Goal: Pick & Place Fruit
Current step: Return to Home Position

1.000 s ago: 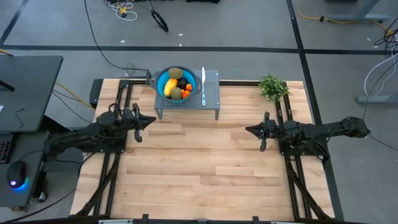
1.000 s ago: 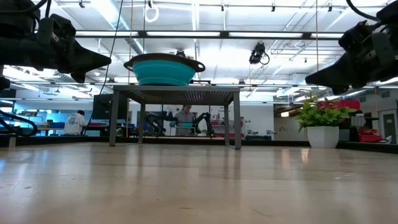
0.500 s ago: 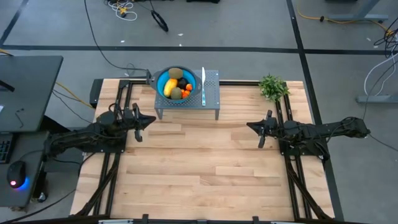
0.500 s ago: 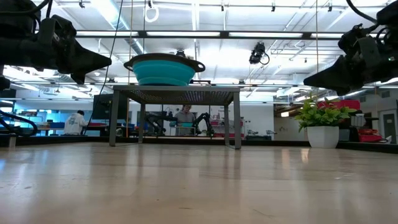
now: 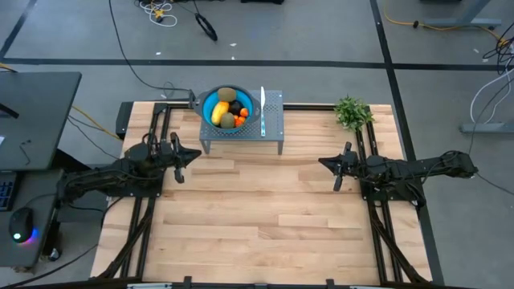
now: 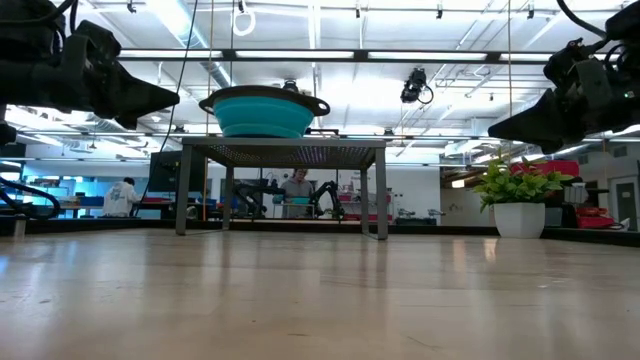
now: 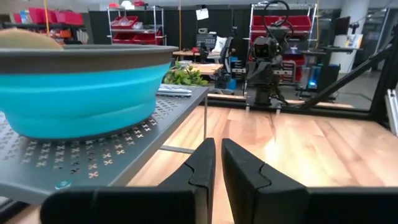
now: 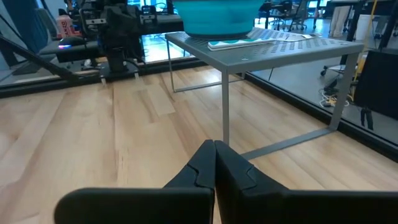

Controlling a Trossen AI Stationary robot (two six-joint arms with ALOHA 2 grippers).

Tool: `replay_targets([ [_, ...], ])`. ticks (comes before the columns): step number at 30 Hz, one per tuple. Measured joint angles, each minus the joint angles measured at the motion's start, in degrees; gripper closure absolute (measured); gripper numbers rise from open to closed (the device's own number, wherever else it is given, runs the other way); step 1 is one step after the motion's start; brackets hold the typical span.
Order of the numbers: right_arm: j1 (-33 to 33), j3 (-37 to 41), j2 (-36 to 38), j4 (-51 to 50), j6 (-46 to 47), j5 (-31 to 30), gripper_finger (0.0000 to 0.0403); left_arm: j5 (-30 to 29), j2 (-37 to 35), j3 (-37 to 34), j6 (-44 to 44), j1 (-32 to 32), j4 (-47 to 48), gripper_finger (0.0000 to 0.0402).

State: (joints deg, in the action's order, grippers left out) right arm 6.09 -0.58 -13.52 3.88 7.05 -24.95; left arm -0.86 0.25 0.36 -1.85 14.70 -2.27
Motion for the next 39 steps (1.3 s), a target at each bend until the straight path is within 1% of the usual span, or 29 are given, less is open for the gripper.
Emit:
replay_targets([
  [19, 0.0, 0.0, -0.02, 0.0, 0.0, 0.0, 0.04, 0.0, 0.0, 0.0, 10.07, 0.0, -0.19, 0.0363],
  [39, 0.0, 0.0, -0.02, 0.02, 0.0, 0.0, 0.04, 0.0, 0.0, 0.0, 10.98, 0.0, -0.21, 0.0363],
])
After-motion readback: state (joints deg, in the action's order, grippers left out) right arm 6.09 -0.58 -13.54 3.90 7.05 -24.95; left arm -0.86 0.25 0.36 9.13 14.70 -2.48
